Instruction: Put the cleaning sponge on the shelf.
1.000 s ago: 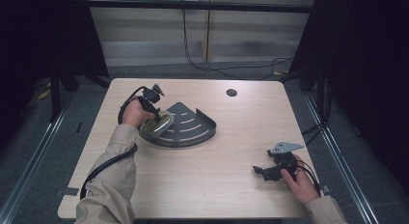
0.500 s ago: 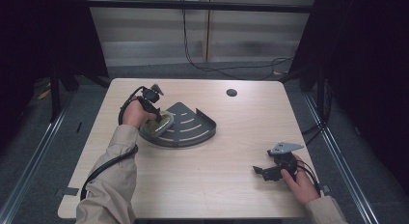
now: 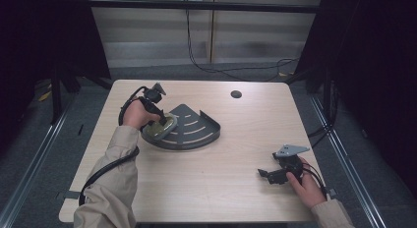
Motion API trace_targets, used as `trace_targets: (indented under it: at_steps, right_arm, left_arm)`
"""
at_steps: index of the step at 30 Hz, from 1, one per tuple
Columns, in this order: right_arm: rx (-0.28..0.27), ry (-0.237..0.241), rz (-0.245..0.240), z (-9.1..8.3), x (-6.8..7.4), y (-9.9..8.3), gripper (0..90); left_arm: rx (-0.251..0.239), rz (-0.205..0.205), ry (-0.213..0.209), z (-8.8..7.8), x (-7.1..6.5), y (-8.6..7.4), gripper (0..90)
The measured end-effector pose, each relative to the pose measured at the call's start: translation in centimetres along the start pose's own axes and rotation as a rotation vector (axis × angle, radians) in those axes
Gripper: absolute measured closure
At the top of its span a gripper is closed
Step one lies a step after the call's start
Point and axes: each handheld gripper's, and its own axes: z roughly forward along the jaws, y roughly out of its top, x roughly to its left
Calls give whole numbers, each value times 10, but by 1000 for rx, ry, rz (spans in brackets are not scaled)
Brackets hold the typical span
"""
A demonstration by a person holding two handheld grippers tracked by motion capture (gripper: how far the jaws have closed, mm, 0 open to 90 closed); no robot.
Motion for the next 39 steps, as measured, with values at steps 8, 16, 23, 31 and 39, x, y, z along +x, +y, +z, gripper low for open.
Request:
trace_targets:
  at_steps: [8, 16, 23, 31, 39]
  right_arm:
    - [0, 0, 1, 0, 0, 0, 93]
    - [1, -1, 1, 0, 0, 0, 93]
    - [-2, 3, -3, 0, 0, -1, 93]
    - [-3, 3, -5, 0, 0, -1, 93]
    - [-1, 4, -3, -1, 0, -1, 93]
  left_arm:
    - [-4, -7, -15, -9, -4, -3, 268]
    - [2, -16, -20, -20, -7, -13, 255]
    - [-9, -6, -27, -30, -11, -19, 251]
    - [-19, -7, -36, -35, -14, -32, 251]
    - [-27, -17, -58, -31, -13, -49, 251]
